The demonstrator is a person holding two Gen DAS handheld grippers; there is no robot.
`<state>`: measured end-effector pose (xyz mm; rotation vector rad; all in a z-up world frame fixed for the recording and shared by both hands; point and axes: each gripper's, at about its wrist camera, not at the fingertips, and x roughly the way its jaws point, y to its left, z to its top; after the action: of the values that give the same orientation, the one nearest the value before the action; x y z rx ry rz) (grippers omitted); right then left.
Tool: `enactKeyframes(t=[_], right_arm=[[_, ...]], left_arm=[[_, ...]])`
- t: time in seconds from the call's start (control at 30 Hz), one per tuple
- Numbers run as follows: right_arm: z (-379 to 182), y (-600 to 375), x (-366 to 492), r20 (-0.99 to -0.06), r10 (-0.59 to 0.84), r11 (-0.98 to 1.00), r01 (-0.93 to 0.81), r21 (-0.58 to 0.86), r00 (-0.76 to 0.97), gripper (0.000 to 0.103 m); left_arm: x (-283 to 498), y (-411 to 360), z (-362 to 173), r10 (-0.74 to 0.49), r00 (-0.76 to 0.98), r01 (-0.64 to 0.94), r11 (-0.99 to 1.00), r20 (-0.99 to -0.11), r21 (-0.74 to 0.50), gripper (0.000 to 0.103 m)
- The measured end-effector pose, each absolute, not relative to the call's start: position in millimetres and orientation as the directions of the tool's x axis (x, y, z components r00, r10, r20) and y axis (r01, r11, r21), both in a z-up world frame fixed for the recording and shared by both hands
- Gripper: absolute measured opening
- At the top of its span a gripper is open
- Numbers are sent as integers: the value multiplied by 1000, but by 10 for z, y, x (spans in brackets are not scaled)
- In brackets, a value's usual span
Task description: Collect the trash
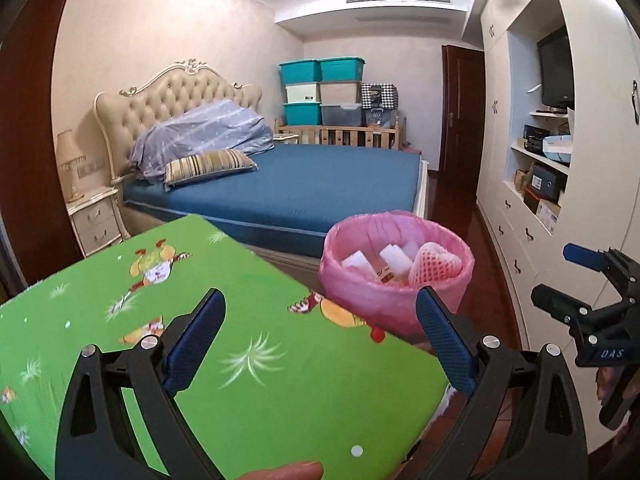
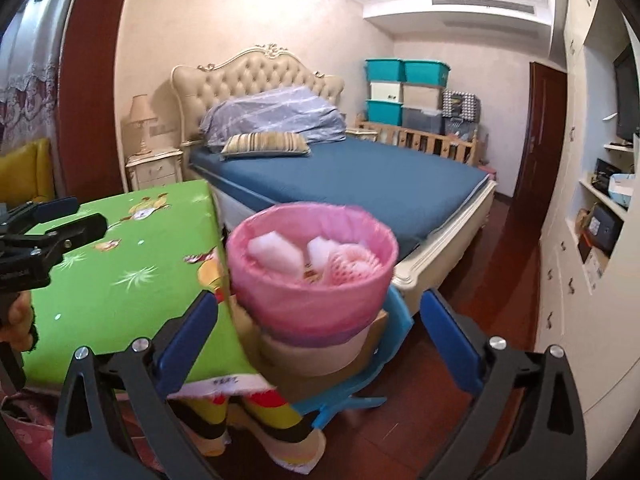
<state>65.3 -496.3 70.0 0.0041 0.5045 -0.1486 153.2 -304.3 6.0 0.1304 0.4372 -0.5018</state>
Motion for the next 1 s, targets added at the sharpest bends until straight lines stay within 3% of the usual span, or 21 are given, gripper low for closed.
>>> enactKeyframes(t=[1.0], right_arm=[[767,-4788,712,-481,-115,993,107,-45,869,98]], left_arm=[[1374,-3120,-46,-460,765,530,847,-452,36,90]])
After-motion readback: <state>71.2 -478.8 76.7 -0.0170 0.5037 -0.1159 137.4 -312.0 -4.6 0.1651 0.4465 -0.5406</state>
